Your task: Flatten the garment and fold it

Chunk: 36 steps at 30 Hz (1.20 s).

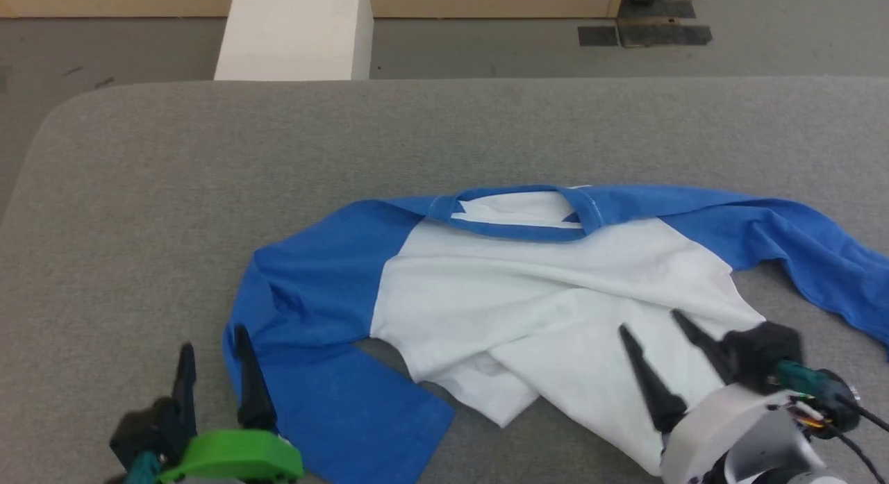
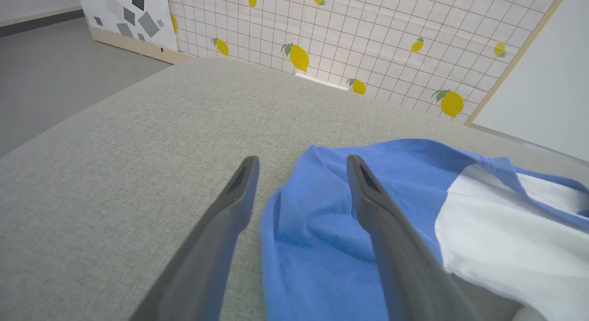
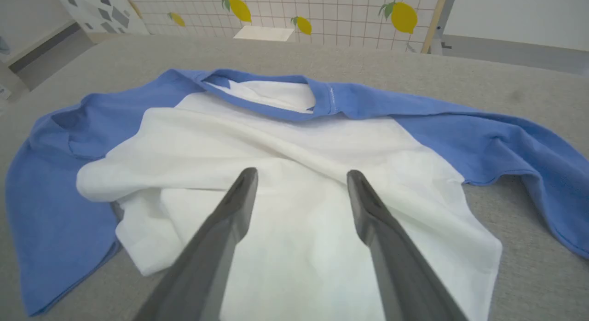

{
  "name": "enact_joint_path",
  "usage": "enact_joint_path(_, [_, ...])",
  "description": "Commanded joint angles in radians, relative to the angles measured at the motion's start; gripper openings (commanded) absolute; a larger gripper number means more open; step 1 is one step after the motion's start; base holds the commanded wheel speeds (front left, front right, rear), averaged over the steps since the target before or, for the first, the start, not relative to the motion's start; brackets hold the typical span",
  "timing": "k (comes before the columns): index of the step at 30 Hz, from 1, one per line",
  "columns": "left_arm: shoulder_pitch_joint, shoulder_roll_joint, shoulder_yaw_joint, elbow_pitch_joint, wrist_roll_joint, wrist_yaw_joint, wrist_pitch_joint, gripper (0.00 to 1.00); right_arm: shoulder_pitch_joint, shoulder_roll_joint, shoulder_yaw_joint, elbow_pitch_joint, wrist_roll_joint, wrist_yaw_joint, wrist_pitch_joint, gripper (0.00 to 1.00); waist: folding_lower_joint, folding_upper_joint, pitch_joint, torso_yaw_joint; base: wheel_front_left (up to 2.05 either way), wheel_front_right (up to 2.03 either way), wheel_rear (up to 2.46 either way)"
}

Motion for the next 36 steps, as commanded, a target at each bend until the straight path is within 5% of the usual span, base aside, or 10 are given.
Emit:
enact_joint_path(1, [0.023, -0.011, -0.007, 0.009, -0.016, 0.008, -0.011, 1.00, 0.005, -0.031, 0.035, -0.014, 0.022, -0.001, 0.055, 1.00, 0.0000, 0.0000, -0.013, 0.017, 0.00, 0.00, 0.00])
enact_joint_path(8, [0.042, -0.030, -0.048, 0.045, -0.030, 0.012, -0.027, 1.00, -0.032, -0.157, 0.158, 0.024, 0.095, -0.001, 0.295, 1.00, 0.0000, 0.0000, -0.029, 0.051, 0.00, 0.00, 0.00])
enact_joint_path(14, [0.022, -0.012, -0.067, 0.051, 0.004, 0.005, -0.030, 1.00, -0.112, -0.223, 0.260, 0.178, 0.087, -0.001, 0.338, 1.00, 0.0000, 0.0000, -0.041, 0.064, 0.00, 0.00, 0.00])
enact_joint_path(15, [0.017, -0.010, -0.072, 0.052, 0.007, 0.002, -0.030, 1.00, -0.123, -0.223, 0.266, 0.213, 0.087, -0.001, 0.330, 0.88, 0.0000, 0.0000, -0.044, 0.067, 0.00, 0.00, 0.00])
enact_joint_path(17, [0.008, -0.006, -0.080, 0.053, 0.014, -0.001, -0.029, 1.00, -0.142, -0.212, 0.267, 0.253, 0.088, -0.001, 0.303, 0.00, 0.0000, 0.0000, -0.047, 0.070, 0.00, 0.00, 0.00])
enact_joint_path(28, [-0.007, -0.001, -0.094, 0.041, 0.007, -0.006, -0.020, 1.00, -0.207, -0.208, 0.126, 0.141, 0.227, -0.001, 0.296, 0.00, 0.0000, 0.0000, -0.063, 0.016, 0.00, 0.00, 0.00])
enact_joint_path(36, [0.009, 0.002, -0.091, 0.040, -0.006, -0.003, -0.016, 1.00, -0.015, -0.234, -0.091, -0.094, 0.303, -0.001, 0.405, 0.04, 0.0000, 0.0000, -0.058, -0.016, 0.00, 0.00, 0.00])
